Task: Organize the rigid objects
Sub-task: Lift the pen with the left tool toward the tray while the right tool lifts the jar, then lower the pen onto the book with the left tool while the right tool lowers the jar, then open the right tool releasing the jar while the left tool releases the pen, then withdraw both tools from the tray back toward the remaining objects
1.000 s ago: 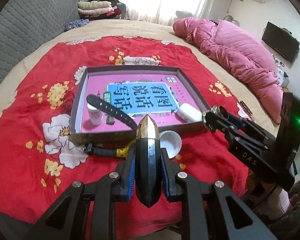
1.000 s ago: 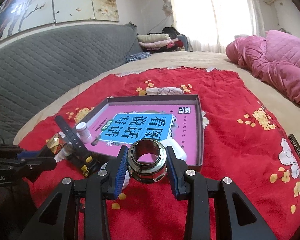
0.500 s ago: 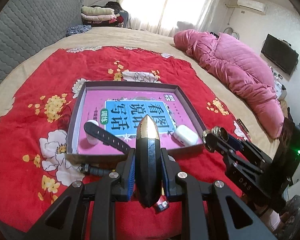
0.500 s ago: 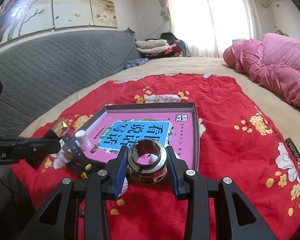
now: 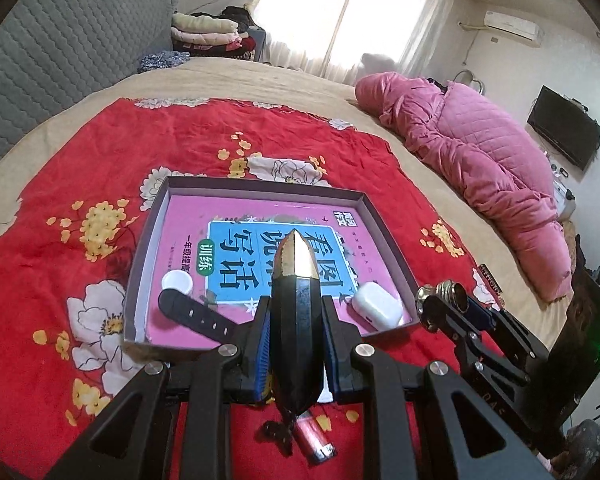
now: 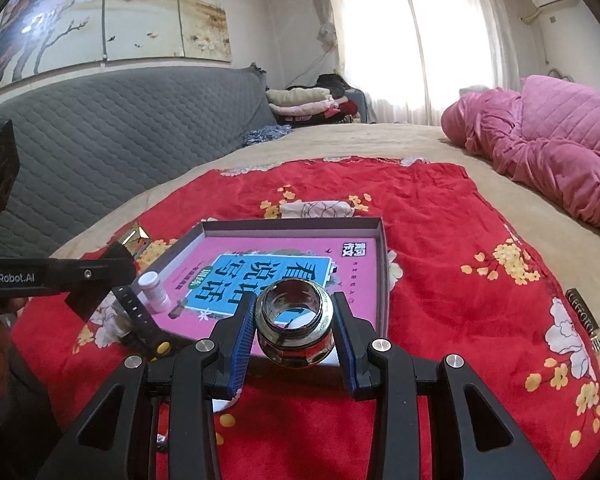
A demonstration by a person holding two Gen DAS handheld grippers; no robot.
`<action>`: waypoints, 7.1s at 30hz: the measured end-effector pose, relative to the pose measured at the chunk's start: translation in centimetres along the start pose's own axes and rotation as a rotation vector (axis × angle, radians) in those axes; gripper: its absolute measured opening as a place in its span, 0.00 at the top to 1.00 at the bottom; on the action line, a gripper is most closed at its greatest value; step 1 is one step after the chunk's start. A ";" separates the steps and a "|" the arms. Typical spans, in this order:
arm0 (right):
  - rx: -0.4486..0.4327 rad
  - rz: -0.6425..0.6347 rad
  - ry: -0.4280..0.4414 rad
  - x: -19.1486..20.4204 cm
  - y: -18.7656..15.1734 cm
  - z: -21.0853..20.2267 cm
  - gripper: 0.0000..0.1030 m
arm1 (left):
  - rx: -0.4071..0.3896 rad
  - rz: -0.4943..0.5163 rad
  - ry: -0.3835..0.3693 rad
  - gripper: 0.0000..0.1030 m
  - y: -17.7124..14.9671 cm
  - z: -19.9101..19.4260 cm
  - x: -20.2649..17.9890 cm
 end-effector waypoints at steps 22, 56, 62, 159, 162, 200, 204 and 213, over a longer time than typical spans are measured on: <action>-0.008 -0.008 -0.012 -1.0 0.5 2.0 0.63 | 0.066 0.001 0.052 0.78 0.5 5.6 -0.4; 0.033 0.010 0.012 -2.6 0.1 4.9 0.63 | 0.145 0.058 0.173 0.78 1.0 10.8 -2.0; 0.054 0.009 0.005 -2.7 -0.2 5.4 0.63 | 0.173 0.061 0.173 0.78 0.8 11.3 -1.6; 0.120 -0.065 -0.117 -2.9 -0.5 7.3 0.42 | 0.291 0.044 0.219 0.78 0.2 12.2 -0.3; 0.112 -0.056 -0.119 -3.2 -0.4 7.1 0.42 | 0.293 0.044 0.221 0.78 0.1 12.2 -0.2; 0.063 0.063 -0.159 -6.2 0.1 5.8 0.38 | 0.286 0.053 0.207 0.67 0.2 10.5 -0.6; 0.059 0.059 -0.148 -6.0 0.2 5.7 0.38 | 0.275 0.051 0.207 0.67 0.3 9.8 -0.7; 0.047 0.059 -0.139 -6.0 0.5 5.4 0.38 | 0.265 0.061 0.187 0.66 0.3 8.7 -1.3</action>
Point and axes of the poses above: each gripper's, at about its wrist camera, not at the fingertips, and z roughly the way its jaws point, x to its left, y to its top, the point moved 1 cm from there along z, roughly the way its jaws point, and after that the axes turned 4 degrees about -z, right-handed, at the moved point
